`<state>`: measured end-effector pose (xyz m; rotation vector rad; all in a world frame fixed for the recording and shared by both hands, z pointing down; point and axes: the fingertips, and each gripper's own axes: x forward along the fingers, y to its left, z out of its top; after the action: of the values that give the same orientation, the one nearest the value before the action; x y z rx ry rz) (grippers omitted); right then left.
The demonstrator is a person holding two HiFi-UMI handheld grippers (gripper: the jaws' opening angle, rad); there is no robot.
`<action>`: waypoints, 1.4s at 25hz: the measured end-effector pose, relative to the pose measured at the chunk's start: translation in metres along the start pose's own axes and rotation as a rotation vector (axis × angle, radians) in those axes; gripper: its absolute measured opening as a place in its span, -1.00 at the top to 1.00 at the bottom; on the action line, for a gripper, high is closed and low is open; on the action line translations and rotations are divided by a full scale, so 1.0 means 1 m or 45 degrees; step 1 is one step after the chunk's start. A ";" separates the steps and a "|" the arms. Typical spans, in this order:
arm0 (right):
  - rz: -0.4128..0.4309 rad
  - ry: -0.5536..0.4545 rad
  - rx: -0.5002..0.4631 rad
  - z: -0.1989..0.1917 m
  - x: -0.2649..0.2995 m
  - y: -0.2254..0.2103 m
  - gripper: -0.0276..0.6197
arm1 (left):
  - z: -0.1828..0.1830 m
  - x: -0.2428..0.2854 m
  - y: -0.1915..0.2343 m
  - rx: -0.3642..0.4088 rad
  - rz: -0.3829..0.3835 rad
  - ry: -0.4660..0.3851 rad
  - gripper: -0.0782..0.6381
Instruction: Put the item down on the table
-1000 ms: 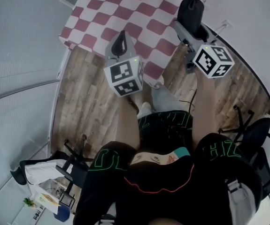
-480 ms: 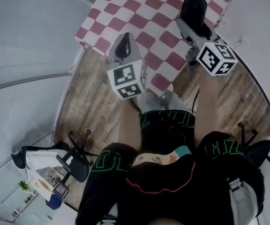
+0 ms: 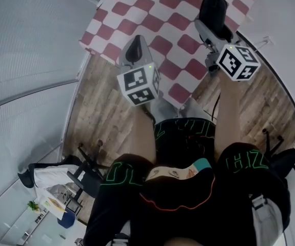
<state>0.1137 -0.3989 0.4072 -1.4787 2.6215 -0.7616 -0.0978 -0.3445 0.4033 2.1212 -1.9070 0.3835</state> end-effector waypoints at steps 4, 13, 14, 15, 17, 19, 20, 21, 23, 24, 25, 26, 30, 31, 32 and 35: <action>-0.067 0.033 0.022 -0.008 0.010 -0.017 -0.08 | -0.001 0.024 0.004 -0.008 -0.041 0.032 0.76; -0.098 0.200 0.023 -0.052 0.052 -0.015 -0.08 | -0.029 0.067 0.008 -0.033 -0.128 0.145 0.76; -0.098 0.214 0.026 -0.056 0.057 -0.014 -0.08 | -0.032 0.070 0.011 -0.039 -0.129 0.154 0.76; -0.098 0.229 0.027 -0.061 0.062 -0.012 -0.08 | -0.034 0.073 0.014 -0.046 -0.131 0.162 0.76; -0.097 0.263 0.019 -0.070 0.073 -0.009 -0.08 | -0.039 0.080 0.021 -0.060 -0.132 0.177 0.76; -0.091 0.302 0.001 -0.078 0.083 -0.003 -0.08 | -0.044 0.085 0.028 -0.075 -0.129 0.191 0.76; -0.086 0.320 -0.009 -0.082 0.088 0.000 -0.08 | -0.046 0.086 0.031 -0.082 -0.128 0.196 0.76; -0.080 0.337 -0.019 -0.085 0.093 0.003 -0.08 | -0.049 0.088 0.034 -0.088 -0.128 0.201 0.76; -0.071 0.371 -0.036 -0.093 0.102 0.008 -0.08 | -0.053 0.092 0.039 -0.101 -0.127 0.209 0.76; -0.066 0.388 -0.046 -0.097 0.108 0.010 -0.08 | -0.055 0.094 0.042 -0.107 -0.127 0.213 0.76; -0.062 0.406 -0.054 -0.101 0.114 0.012 -0.08 | -0.057 0.097 0.045 -0.114 -0.127 0.216 0.76; -0.059 0.421 -0.062 -0.105 0.121 0.014 -0.08 | -0.058 0.099 0.048 -0.120 -0.125 0.218 0.76; -0.045 0.491 -0.114 -0.116 0.146 0.022 -0.08 | -0.061 0.107 0.060 -0.148 -0.118 0.225 0.76; -0.050 0.519 -0.135 -0.120 0.150 0.022 -0.08 | -0.062 0.107 0.063 -0.155 -0.117 0.229 0.76; -0.056 0.547 -0.151 -0.125 0.153 0.022 -0.08 | -0.064 0.107 0.065 -0.162 -0.116 0.234 0.76; -0.066 0.597 -0.163 -0.135 0.161 0.020 -0.08 | -0.070 0.108 0.070 -0.173 -0.119 0.251 0.76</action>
<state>-0.0258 -0.4675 0.5496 -1.5660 3.0254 -1.0809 -0.1576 -0.4260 0.5093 1.9960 -1.6694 0.4141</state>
